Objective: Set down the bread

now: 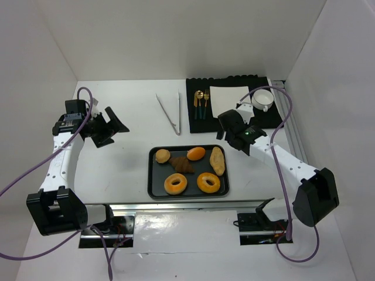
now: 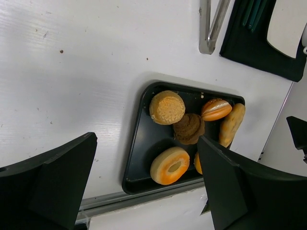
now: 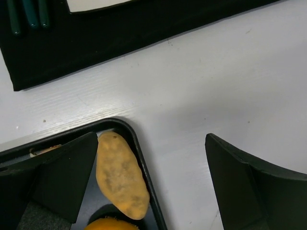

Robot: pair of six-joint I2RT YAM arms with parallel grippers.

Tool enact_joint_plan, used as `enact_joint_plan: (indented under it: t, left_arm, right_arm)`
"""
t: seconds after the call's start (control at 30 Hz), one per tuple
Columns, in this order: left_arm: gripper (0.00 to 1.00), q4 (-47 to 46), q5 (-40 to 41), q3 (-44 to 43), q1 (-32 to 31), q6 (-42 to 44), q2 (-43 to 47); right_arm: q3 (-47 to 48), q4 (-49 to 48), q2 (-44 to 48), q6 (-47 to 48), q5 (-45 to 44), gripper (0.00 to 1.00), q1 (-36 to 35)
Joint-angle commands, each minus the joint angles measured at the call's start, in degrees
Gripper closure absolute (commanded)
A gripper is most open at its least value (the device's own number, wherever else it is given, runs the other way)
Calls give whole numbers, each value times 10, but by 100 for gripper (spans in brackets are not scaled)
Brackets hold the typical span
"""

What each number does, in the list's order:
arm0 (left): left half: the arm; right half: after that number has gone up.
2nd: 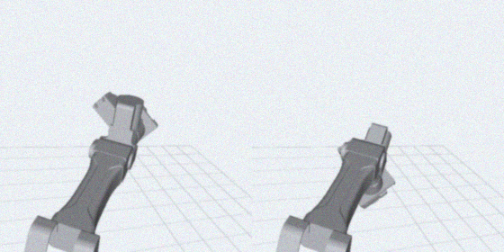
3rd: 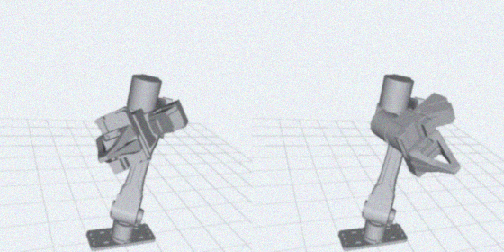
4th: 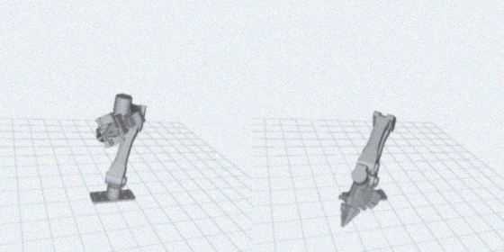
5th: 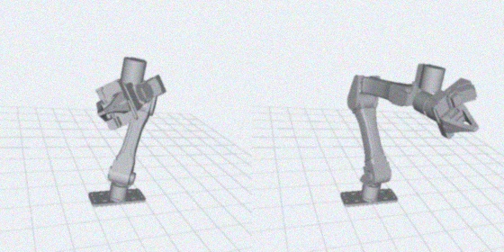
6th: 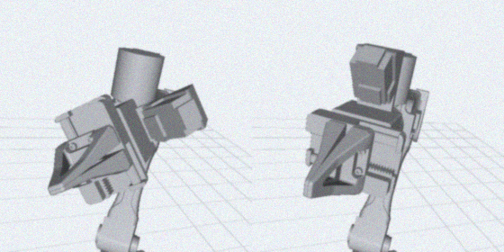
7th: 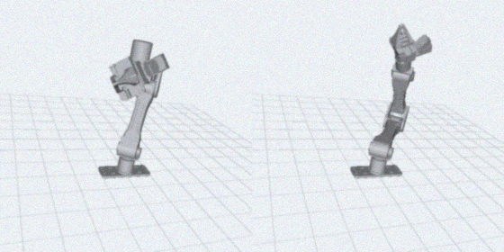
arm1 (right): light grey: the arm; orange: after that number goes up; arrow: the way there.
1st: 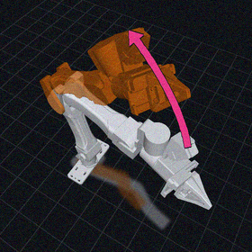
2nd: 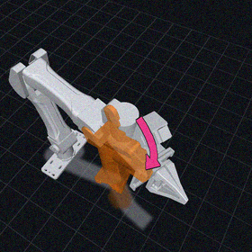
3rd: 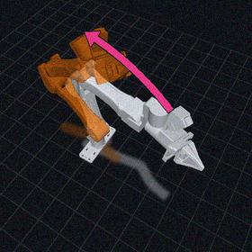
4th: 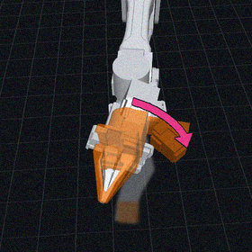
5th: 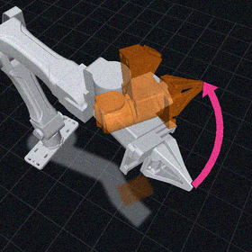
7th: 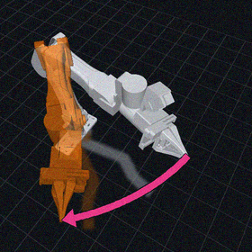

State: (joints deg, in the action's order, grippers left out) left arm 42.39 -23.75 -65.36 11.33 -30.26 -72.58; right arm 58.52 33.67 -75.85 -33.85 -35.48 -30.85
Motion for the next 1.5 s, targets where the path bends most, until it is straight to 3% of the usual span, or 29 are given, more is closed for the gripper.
enact_joint_plan:
  t: [0.0, 0.07, 0.3, 0.53, 0.83, 1.07, 1.47]
  left_arm:
    - [0, -11, -15, -12, 2, 2, 4]
    - [0, -11, -15, -12, 2, 2, 4]
    - [0, -18, -15, -17, 2, -4, 4]
    - [0, -18, -9, -12, 2, 2, -1]
    - [0, 8, 23, -49, 2, 18, -35]
    - [0, 8, 34, -49, 2, 18, -48]
    - [0, 8, 28, -49, 2, 23, -54]
  right_arm:
    - [11, -47, 11, 12, 21, 0, 5]
    - [30, -78, -3, 38, 40, 0, 5]
    - [111, -142, -102, 186, 238, 0, -37]
    - [272, -166, -327, 250, 205, 0, -103]
    - [393, -196, -493, 295, 257, 0, -98]
    - [456, -219, -565, 290, 265, 0, -78]
    - [640, -220, -720, 280, 242, 23, -68]
